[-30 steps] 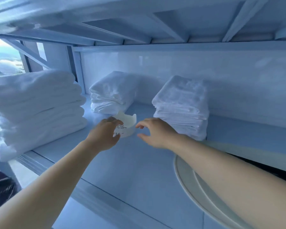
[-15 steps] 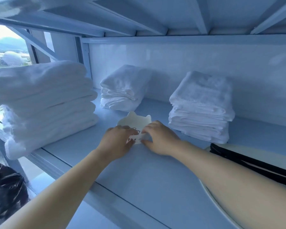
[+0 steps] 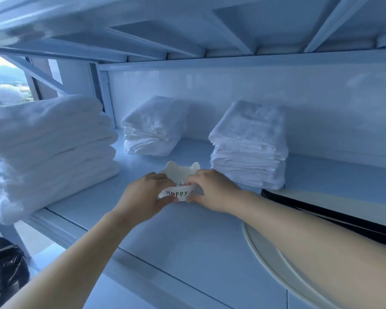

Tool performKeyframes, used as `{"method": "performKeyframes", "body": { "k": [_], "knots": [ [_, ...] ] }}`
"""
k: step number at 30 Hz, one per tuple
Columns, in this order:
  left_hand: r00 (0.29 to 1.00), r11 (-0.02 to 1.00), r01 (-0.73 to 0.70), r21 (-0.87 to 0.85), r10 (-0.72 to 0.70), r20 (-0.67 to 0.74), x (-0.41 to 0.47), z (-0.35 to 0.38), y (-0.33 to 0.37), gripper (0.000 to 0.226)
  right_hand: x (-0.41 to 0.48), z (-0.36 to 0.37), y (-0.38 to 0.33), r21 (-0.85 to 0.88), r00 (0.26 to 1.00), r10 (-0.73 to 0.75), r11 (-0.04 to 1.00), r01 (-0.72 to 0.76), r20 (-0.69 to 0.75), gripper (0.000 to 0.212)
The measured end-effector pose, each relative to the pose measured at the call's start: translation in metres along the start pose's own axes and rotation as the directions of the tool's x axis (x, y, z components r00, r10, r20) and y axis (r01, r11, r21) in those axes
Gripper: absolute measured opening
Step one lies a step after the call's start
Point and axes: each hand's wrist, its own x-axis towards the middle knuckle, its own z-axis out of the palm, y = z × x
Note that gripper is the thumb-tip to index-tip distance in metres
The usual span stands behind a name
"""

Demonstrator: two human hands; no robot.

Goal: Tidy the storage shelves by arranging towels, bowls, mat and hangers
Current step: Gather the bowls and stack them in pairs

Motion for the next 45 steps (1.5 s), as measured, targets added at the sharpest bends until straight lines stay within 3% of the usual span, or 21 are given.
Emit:
{"method": "performKeyframes", "body": {
  "k": [9,22,26,33,35,39,42,45],
  "knots": [
    [0.937,0.97,-0.239,0.052,0.244,-0.248,0.029,-0.022,0.112,0.023,-0.083,-0.078,0.032,-0.056,0.98,-0.051,0.998,0.041,-0.192,0.021],
    [0.769,0.805,-0.593,0.0,0.567,-0.295,0.076,0.022,0.348,0.023,-0.302,-0.156,0.116,-0.114,0.899,0.194,0.96,-0.257,-0.394,0.02],
    [0.732,0.749,-0.659,-0.077,0.614,-0.293,0.085,0.033,0.427,0.027,-0.377,-0.185,0.138,-0.107,0.848,0.267,0.93,-0.351,-0.457,0.019],
    [0.614,0.617,-0.773,-0.145,0.672,-0.415,0.091,0.049,0.553,0.031,-0.491,-0.23,0.17,-0.162,0.771,0.348,0.852,-0.497,-0.533,0.02],
    [0.624,0.598,-0.772,-0.214,0.654,-0.428,0.096,0.055,0.583,0.036,-0.521,-0.243,0.183,-0.17,0.741,0.366,0.826,-0.538,-0.563,0.019],
    [0.787,0.683,-0.616,-0.393,0.514,-0.34,0.112,0.071,0.608,0.063,-0.558,-0.265,0.204,-0.152,0.695,0.423,0.782,-0.604,-0.582,0.02],
    [0.883,0.761,-0.467,-0.451,0.428,-0.193,0.121,0.09,0.619,0.074,-0.581,-0.278,0.222,-0.149,0.657,0.437,0.753,-0.641,-0.614,0.023],
    [0.9,0.825,-0.399,-0.401,0.435,-0.001,0.123,0.112,0.626,0.068,-0.593,-0.282,0.239,-0.154,0.637,0.444,0.732,-0.663,-0.63,0.025]
  ]
}}
